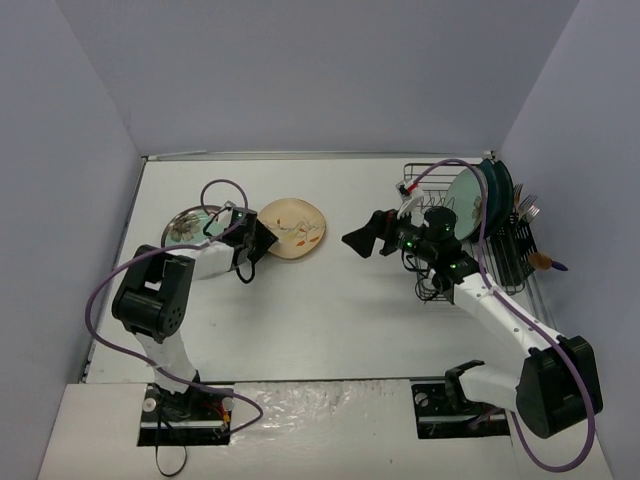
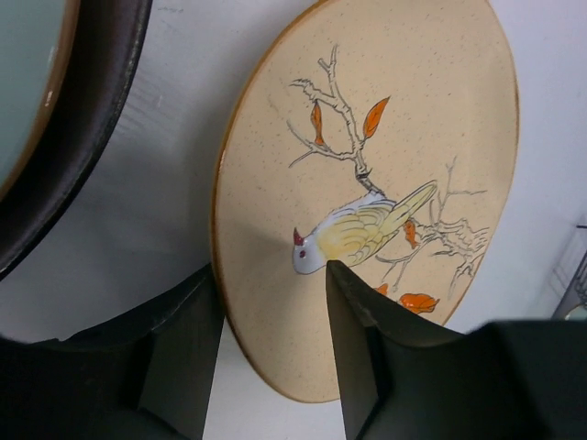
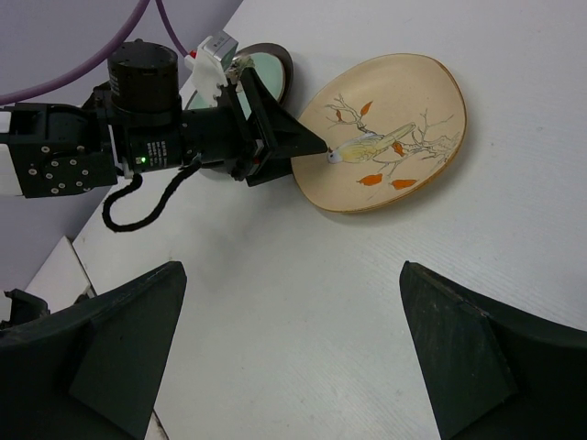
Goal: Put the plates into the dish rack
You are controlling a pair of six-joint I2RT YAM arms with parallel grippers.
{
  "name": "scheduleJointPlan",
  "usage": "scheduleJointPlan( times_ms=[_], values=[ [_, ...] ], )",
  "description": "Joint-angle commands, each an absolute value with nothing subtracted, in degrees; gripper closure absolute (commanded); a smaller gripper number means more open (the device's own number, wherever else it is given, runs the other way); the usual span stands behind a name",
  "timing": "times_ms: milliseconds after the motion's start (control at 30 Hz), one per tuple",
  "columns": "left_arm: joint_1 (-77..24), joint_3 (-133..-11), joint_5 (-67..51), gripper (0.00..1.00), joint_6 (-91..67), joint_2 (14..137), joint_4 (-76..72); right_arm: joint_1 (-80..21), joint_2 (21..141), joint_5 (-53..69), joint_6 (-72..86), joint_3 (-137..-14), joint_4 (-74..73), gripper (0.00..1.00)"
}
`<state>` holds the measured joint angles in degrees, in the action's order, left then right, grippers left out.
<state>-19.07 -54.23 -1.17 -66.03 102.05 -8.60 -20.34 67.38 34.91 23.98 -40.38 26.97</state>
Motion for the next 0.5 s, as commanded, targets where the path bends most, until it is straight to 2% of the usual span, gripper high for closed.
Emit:
scheduleJointPlan(
  times_ms=[0,167,233,467],
  values=[
    [-20.1,-56.4,1.9,0.65,-69.3,103.8,-10.6,-20.7,64.6,34.7,23.0,-40.9,29.2,0.0],
    [-21.0,-55.4,2.9,0.91,-70.0,102.5,-10.8,-20.7,64.0,34.5,23.1,-40.5,28.7,0.0],
    [-21.2,-54.6,3.7,0.99,-69.7,100.4,-10.4,-20.7,63.7,34.3,23.0,-40.4,28.4,0.0],
    [-21.8,-51.7,2.3,1.0,-65.6,87.1,-9.1,-20.8,64.9,34.2,25.4,-40.8,29.1,0.0]
  ],
)
